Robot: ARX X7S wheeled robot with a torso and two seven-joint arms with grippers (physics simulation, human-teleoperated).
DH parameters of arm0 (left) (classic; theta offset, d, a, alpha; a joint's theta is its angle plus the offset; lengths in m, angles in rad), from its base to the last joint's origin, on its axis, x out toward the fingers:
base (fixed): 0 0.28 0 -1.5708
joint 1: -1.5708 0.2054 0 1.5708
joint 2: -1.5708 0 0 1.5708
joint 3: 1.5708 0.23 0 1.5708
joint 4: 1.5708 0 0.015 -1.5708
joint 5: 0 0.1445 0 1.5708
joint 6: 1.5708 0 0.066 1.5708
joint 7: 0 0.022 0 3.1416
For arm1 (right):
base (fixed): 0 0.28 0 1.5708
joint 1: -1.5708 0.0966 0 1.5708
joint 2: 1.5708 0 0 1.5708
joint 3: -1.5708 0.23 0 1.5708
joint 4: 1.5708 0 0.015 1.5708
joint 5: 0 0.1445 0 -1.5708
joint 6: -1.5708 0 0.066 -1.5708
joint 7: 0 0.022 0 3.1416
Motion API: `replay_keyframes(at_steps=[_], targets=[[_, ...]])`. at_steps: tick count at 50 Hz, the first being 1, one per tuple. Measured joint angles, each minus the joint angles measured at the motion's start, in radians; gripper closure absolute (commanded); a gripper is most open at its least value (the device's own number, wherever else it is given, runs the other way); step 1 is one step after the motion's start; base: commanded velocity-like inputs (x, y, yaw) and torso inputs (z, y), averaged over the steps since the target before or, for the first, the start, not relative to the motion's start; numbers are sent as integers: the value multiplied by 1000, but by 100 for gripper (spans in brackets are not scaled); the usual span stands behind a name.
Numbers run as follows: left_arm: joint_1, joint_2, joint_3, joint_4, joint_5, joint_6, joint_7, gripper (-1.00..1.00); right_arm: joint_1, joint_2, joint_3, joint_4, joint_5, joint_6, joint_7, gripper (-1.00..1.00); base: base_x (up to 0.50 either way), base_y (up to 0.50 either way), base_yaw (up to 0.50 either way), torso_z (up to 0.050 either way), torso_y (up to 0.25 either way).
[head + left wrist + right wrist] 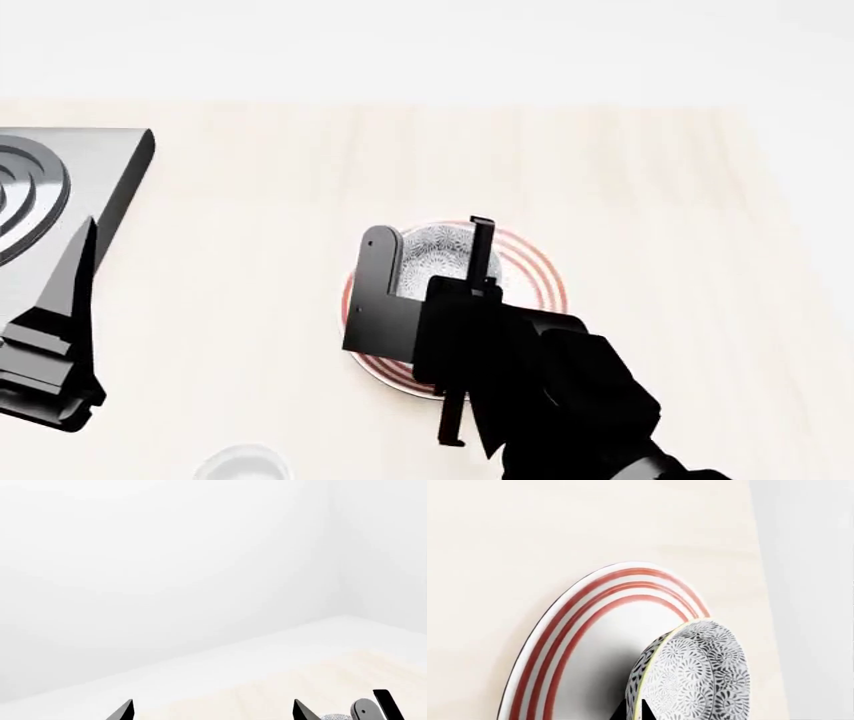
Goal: Pick the akita bowl between the plate and the ramekin and place it on the plate.
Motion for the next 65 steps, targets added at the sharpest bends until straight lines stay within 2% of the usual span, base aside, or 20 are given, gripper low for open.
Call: replay_keyframes(at_steps=[1,11,21,46,51,57,65], targets=[[0,0,0,0,0,0,0,-100,0,0,0,0,0,0,1,-100,0,0,0,0,0],[-3,-4,-3,4,-10,-2,-8,-100,0,19,2,-52,-11,26,1,-100,0,0,0,0,0],[-9,-9,-10,16,-32,-9,-22,-100,-8,79,12,-207,-12,115,-7,-100,0,0,0,0,0],[-32,-30,-35,79,-118,-44,-86,-100,-49,378,108,-947,22,511,-49,-100,0,0,0,0,0],[-13,-39,-34,101,-86,-16,-85,-100,-64,435,182,-1116,57,583,-43,-100,0,0,0,0,0],[38,-70,-39,127,-33,74,-94,-100,-111,494,342,-1330,129,657,-6,-100,0,0,0,0,0],[124,-215,-31,146,4,331,-196,-100,-255,557,633,-1608,247,698,100,-100,0,0,0,0,0]])
